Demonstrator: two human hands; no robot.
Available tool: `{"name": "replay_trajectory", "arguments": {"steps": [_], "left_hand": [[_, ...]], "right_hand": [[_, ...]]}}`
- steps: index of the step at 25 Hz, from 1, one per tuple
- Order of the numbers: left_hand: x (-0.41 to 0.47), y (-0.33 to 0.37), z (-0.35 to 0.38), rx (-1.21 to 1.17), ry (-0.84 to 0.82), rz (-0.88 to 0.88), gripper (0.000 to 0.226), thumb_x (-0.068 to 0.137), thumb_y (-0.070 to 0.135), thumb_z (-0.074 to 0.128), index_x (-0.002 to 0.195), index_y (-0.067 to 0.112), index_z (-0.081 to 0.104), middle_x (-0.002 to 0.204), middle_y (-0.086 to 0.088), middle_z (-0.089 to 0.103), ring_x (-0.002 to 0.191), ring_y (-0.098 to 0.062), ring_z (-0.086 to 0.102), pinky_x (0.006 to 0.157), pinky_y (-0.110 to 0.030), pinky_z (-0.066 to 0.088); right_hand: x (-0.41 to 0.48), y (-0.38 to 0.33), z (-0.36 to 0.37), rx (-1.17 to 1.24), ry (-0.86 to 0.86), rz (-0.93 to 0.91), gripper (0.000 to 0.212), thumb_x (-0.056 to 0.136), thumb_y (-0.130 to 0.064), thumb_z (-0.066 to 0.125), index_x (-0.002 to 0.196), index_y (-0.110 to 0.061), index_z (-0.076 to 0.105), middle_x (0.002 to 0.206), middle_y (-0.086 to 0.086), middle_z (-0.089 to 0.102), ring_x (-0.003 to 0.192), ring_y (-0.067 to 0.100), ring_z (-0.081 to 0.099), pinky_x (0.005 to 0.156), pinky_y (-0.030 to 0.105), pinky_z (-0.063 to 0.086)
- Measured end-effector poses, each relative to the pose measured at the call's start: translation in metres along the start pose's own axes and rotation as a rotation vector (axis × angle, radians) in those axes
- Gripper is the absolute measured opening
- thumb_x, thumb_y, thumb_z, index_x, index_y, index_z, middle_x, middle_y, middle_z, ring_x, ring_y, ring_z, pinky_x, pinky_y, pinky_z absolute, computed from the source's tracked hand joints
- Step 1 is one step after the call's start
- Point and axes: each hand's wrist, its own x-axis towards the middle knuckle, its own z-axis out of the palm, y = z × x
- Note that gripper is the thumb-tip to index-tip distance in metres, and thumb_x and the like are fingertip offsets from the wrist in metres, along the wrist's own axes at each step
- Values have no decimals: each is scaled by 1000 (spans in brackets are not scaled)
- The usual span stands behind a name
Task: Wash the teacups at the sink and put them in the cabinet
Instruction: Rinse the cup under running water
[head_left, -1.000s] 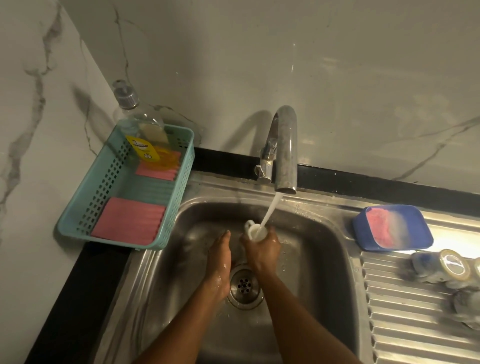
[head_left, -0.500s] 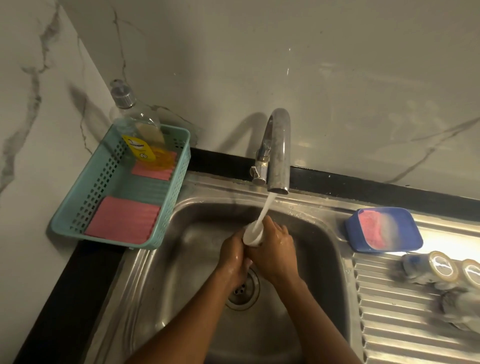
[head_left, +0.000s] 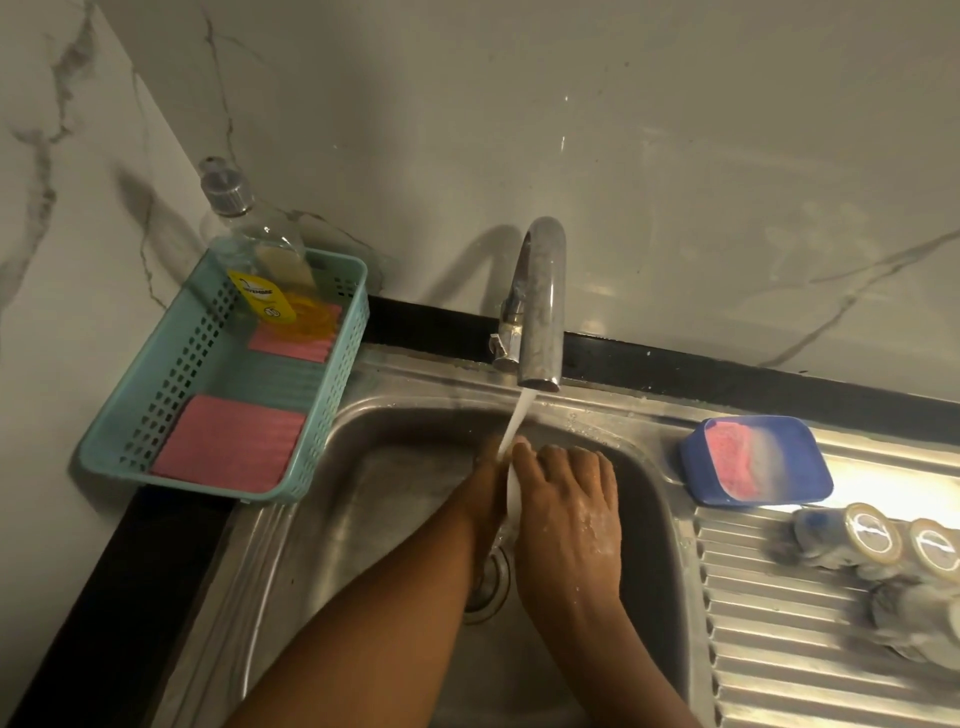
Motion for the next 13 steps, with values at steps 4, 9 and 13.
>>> {"name": "replay_trajectory", "arguments": {"steps": [4,9,13], "left_hand": [[18,2,3,219,14,75,24,106,25,47,95,9,61,82,-3,55,73,-13,54,68,-26,44],[32,26,-23,388,138,-86,29,95,28,58,73,14,70,81,-11,68,81,-26,64,78,-38,49],[2,2,-36,164,219,149,37,102,47,50,96,20,75,94,-6,77,95,-23,72,87,-40,56]], "right_hand": [[8,9,3,158,-182,190,62,70,-28,83,127,-21,60,115,2,66,112,26,58,97,41,47],[16,13,35,1205,-278,554,49,70,-30,90,111,-26,63,94,-3,73,85,12,71,70,27,59],[31,-12,81,1866,-443,826,47,80,-30,76,120,-9,63,111,20,71,102,35,70,73,38,59]]}}
